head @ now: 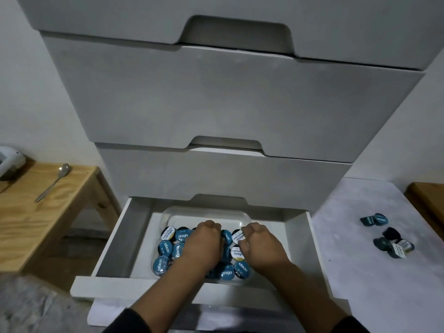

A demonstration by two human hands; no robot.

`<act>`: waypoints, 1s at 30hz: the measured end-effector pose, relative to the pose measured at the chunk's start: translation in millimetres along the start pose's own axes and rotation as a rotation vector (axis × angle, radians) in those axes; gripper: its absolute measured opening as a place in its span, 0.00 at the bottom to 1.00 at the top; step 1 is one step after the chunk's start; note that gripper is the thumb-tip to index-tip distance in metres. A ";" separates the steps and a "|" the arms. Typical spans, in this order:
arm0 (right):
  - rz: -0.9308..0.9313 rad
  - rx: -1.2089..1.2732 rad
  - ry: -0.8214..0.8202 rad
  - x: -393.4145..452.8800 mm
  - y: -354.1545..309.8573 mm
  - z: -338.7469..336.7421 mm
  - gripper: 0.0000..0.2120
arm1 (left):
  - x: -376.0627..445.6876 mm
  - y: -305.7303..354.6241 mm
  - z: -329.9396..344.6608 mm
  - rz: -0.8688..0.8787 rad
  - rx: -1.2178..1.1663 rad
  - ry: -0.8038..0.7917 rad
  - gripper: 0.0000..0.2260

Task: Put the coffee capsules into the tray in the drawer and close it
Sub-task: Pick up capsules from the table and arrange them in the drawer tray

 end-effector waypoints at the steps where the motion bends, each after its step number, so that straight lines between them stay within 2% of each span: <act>1: 0.003 0.005 0.029 -5.4 2.1 -1.9 0.20 | -5.4 4.4 0.6 -0.001 0.006 0.052 0.16; 5: 0.024 0.024 0.185 -29.3 14.5 -10.0 0.22 | -28.4 30.3 2.1 0.009 -0.024 0.233 0.19; 9: 0.049 -0.006 0.367 -52.2 38.3 -26.9 0.21 | -43.7 64.9 10.1 0.051 -0.046 0.290 0.25; 13: 0.002 0.064 0.563 -85.3 83.8 -49.2 0.24 | -54.1 120.7 28.3 0.109 -0.149 0.371 0.22; 18: -0.068 -0.134 0.828 -133.3 170.8 -57.2 0.13 | -60.0 207.1 81.5 0.190 -0.246 0.334 0.21; 20: -0.069 -0.249 0.816 -146.2 212.7 -46.8 0.10 | -59.1 237.3 107.7 0.211 -0.264 0.316 0.21; 24: -0.045 -0.381 0.669 -161.5 290.7 -12.7 0.08 | -50.5 277.2 164.2 0.199 -0.311 0.213 0.21; 26: 0.007 -0.332 0.590 -166.8 320.8 0.5 0.10 | -44.4 287.5 189.2 0.185 -0.295 0.168 0.20; 30: 0.181 -0.019 0.394 -163.8 371.6 23.6 0.14 | -24.6 298.2 223.2 0.151 -0.282 0.094 0.19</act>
Point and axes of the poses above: each hand's wrist, its own x-axis towards the middle knuckle, its own z-axis out of the palm, y = z × x, the point moved 4 cm from there along x, towards the middle knuckle, and after that the axes turned 15 degrees about -x, right-handed, at the moved point
